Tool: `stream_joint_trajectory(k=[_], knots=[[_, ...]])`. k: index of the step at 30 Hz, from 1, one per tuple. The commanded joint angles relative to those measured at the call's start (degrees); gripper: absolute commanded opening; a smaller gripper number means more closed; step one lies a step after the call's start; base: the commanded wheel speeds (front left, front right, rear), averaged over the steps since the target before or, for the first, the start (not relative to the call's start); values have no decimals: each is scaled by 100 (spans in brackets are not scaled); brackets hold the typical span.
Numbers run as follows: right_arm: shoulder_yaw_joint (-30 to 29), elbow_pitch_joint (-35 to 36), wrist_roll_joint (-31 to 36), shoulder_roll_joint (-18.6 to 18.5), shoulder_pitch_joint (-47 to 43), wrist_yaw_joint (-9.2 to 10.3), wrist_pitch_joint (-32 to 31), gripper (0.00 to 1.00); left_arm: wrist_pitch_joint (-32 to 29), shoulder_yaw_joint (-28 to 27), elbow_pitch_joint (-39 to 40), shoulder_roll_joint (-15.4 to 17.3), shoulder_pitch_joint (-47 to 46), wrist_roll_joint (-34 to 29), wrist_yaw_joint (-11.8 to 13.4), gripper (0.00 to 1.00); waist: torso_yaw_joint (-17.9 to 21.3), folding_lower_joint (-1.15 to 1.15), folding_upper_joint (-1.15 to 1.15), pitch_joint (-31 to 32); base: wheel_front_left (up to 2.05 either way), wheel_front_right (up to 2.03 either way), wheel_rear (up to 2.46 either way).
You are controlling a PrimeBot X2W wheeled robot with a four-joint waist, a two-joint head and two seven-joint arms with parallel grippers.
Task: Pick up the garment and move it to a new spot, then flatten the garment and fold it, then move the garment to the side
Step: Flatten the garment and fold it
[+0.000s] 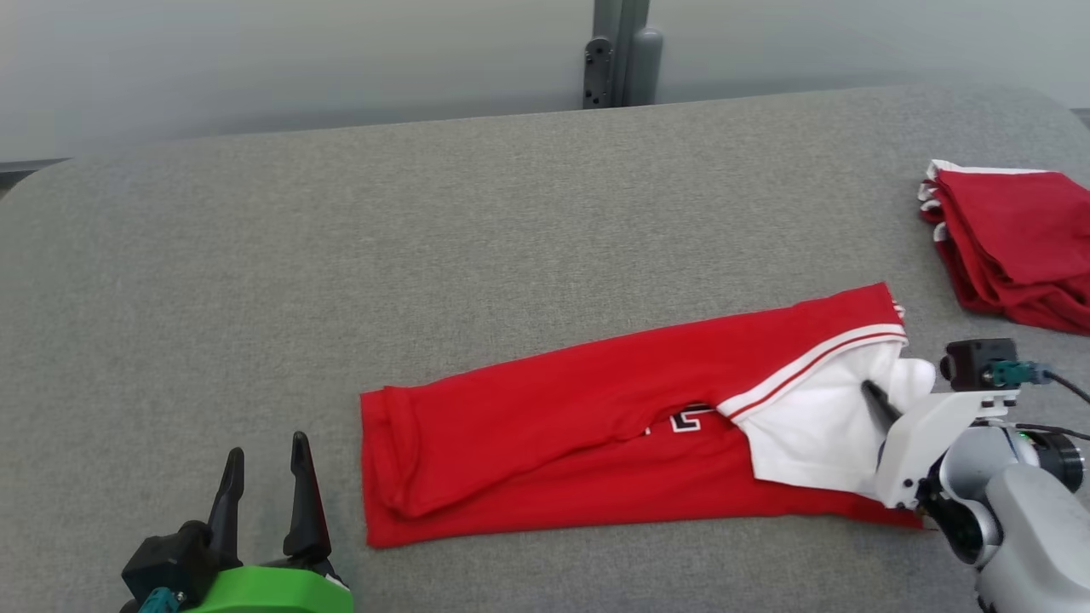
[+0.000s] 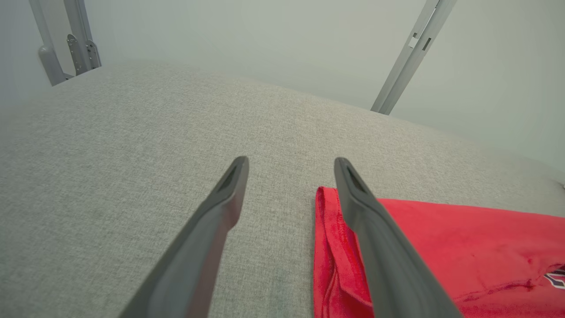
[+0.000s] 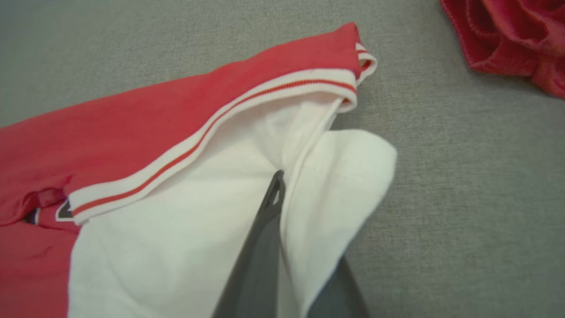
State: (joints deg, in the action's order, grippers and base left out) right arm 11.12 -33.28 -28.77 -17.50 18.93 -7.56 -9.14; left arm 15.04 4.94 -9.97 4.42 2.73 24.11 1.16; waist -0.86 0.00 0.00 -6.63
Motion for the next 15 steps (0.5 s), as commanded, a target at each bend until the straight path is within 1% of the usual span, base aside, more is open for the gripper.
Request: stream_joint_trajectory(k=[1, 4, 6, 10, 15], knots=[[-89, 75, -63, -145, -104, 15, 14, 0, 16, -18, 9, 3, -76, -54, -14, 100, 291, 0, 0, 47, 0, 0, 0], [-309, 254, -56, -382, -177, 15, -28, 0, 16, 9, 23, -1, -110, -99, -19, 100, 495, 0, 0, 25, 0, 0, 0], [-463, 346, -73, -416, -222, 14, -56, 0, 16, 28, 9, -2, -135, -112, -33, 100, 587, 0, 0, 1, 0, 0, 0], [-645, 587, -135, -293, -264, 13, -50, 0, 16, 76, -51, -11, -160, -133, -55, 100, 712, 0, 0, -28, 0, 0, 0], [-365, 1156, -190, -47, -339, 12, -140, 0, 16, 117, -113, -14, -196, -149, -63, 100, 741, 0, 0, 1, 0, 0, 0]])
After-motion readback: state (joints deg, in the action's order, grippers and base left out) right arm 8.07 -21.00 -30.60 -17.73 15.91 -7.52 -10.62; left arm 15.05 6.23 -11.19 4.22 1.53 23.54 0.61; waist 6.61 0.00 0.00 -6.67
